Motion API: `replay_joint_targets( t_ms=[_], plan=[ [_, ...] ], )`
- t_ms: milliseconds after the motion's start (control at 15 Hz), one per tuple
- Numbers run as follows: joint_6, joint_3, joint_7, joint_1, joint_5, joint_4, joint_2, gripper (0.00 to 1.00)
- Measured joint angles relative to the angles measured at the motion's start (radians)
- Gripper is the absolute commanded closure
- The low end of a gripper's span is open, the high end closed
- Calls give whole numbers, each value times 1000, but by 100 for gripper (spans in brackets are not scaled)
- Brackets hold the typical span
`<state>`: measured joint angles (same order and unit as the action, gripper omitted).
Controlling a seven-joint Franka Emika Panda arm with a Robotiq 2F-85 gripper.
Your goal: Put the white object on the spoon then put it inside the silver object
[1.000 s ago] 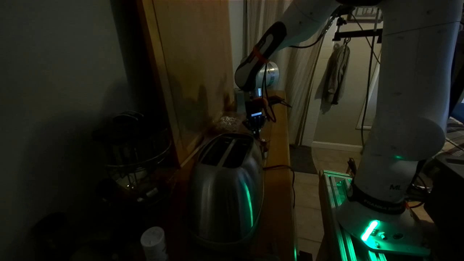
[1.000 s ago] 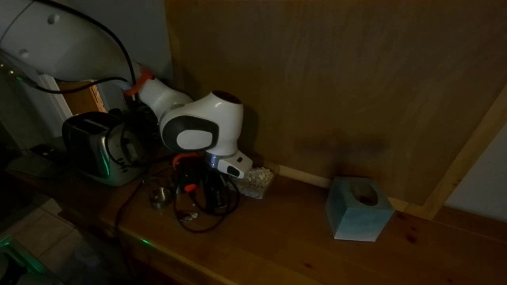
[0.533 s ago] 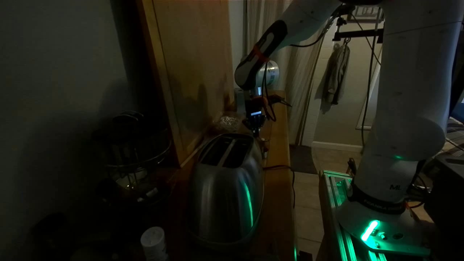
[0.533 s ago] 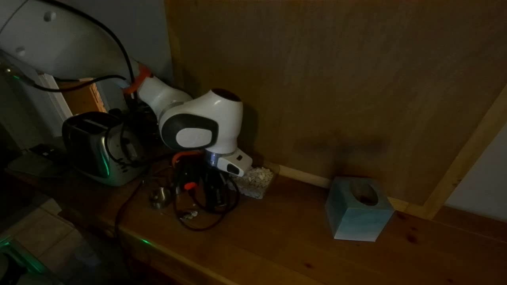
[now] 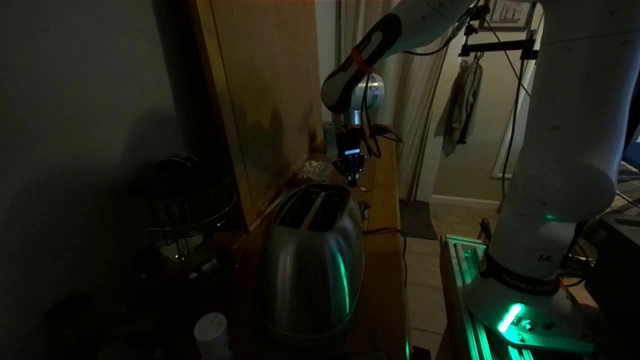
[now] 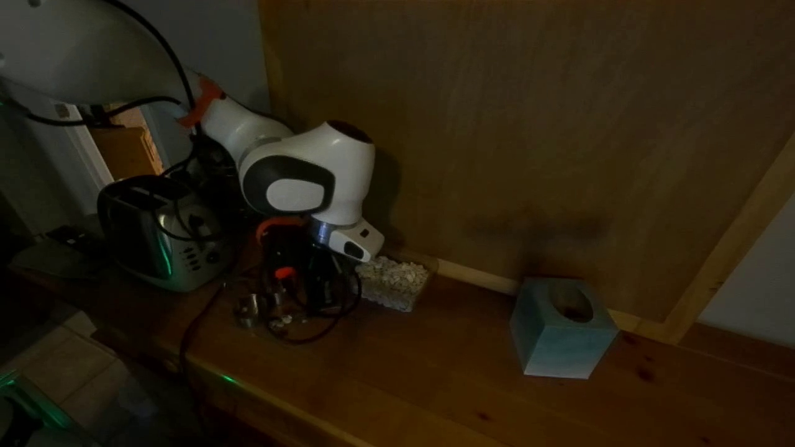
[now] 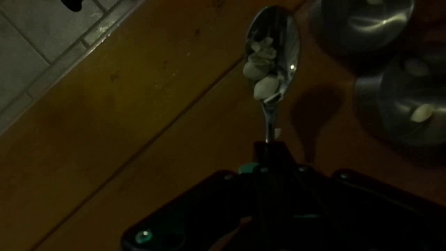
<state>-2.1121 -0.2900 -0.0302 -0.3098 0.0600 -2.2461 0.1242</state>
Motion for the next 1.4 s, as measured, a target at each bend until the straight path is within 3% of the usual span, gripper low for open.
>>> replay_joint_targets(
  t_ms=[333,667,1400],
  plan=[
    [89,26,1,25,35,-7,-37,98],
    [92,52,45,49,66,-44,-65,98],
    [97,64,279,65,145,-93,-127,98]
  ],
)
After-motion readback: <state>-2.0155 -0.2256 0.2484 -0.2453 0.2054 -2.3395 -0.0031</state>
